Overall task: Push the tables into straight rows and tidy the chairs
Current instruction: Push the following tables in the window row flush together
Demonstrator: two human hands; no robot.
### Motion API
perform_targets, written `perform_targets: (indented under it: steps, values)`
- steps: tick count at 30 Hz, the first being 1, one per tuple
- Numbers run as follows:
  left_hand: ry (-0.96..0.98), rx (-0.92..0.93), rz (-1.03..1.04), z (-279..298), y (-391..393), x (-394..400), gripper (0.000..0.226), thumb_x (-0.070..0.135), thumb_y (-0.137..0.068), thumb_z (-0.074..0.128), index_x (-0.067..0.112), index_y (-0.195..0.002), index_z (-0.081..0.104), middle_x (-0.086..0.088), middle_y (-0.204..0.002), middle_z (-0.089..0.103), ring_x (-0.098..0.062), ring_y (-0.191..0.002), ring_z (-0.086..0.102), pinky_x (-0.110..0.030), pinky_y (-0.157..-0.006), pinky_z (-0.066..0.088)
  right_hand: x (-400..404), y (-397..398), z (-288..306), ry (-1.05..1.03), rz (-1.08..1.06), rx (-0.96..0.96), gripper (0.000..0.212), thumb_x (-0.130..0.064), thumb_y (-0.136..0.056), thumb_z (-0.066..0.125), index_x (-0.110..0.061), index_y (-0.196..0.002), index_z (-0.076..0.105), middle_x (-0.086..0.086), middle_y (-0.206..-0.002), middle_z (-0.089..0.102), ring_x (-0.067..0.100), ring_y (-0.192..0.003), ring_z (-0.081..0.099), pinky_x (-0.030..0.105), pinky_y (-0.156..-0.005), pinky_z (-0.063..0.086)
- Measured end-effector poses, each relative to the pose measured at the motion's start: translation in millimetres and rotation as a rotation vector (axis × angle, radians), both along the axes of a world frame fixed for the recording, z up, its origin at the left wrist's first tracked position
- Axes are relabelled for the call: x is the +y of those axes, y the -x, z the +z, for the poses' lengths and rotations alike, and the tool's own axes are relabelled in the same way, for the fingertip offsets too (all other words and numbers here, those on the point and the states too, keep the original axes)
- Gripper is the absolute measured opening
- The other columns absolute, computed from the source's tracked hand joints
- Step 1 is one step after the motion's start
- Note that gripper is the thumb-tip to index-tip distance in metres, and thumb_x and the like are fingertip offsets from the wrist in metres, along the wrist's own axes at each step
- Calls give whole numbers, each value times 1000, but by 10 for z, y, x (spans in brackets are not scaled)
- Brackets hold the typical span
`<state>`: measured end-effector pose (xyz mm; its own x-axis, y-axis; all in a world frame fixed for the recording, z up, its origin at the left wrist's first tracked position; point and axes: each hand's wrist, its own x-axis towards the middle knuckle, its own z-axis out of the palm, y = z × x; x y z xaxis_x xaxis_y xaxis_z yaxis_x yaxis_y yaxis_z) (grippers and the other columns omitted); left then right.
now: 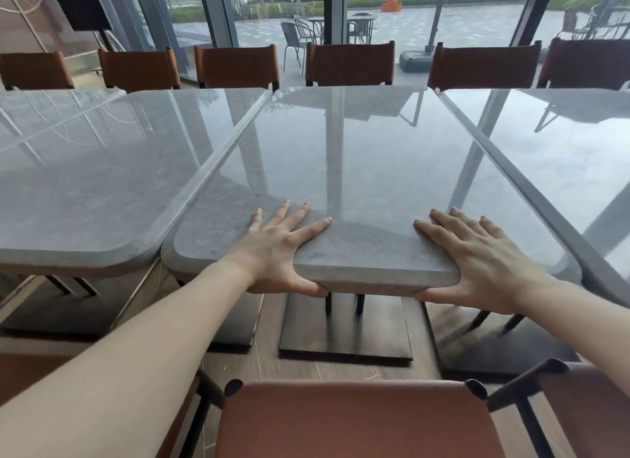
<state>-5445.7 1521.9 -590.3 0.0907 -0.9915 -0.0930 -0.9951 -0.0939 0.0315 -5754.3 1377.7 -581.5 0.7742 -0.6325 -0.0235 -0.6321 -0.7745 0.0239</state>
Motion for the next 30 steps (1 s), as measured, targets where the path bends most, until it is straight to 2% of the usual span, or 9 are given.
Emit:
perform_targets:
  steps: [4,7,10,17,23,25,27,30]
  values:
    - [-25,-23,5,2,0,9,121,99,-51,36,57,-151,-15,10,-168,-17,-22,-155,-19,-62,-121,-10,6,-8,28,-23,-3,30,125,-106,-55,18,-39,-158,-4,-3,-168,1,23,-156,-4,51,-125,3]
    - [-51,-25,10,23,14,0,121,99,-52,37,56,-150,-19,11,-167,-20,-22,-154,-22,-63,-121,-11,0,-15,57,-48,-10,53,126,-106,-54,18,-39,-157,-8,-3,-168,-5,23,-155,-9,53,-125,-1]
    - [-66,-10,19,42,29,-3,122,97,-51,39,57,-149,-21,10,-167,-19,-23,-154,-23,-64,-120,-11,-2,-9,60,-81,-17,47,123,-102,-59,29,-39,-157,-10,-4,-168,-8,23,-155,-13,53,-124,-5]
    - [-104,-41,28,72,49,1,122,97,-50,36,55,-148,-24,9,-168,-19,-26,-154,-21,-66,-120,-8,-42,-1,31,-99,-11,29,124,-102,-58,27,-38,-157,-9,-1,-168,-8,26,-155,-13,57,-124,-4]
    - [-154,-45,116,211,197,43,124,83,-68,65,52,-150,-23,2,-169,-18,-25,-155,-17,-56,-125,-3,-29,-9,60,-122,-13,59,124,-100,-60,32,-35,-157,-9,2,-168,-8,30,-154,-13,61,-122,-3]
    - [-189,-36,163,339,310,68,122,76,-71,70,48,-155,-14,-1,-170,-10,-25,-157,-8,-53,-125,7,-17,-33,129,-177,-35,101,124,-98,-62,39,-35,-157,-11,2,-168,-11,31,-154,-15,62,-121,-4]
    - [-181,-20,240,420,484,94,114,65,-76,75,42,-160,2,-4,-170,4,-25,-157,6,-49,-122,22,-5,-58,203,-225,-73,170,125,-94,-64,48,-36,-157,-14,1,-167,-15,31,-153,-18,61,-122,-4]
    - [-17,90,428,499,814,262,81,40,-83,80,28,-153,41,-5,-161,39,-24,-148,37,-41,-114,39,48,-170,374,-263,-135,225,127,-82,-64,66,-37,-157,-7,-1,-168,-12,31,-154,-12,62,-121,10]
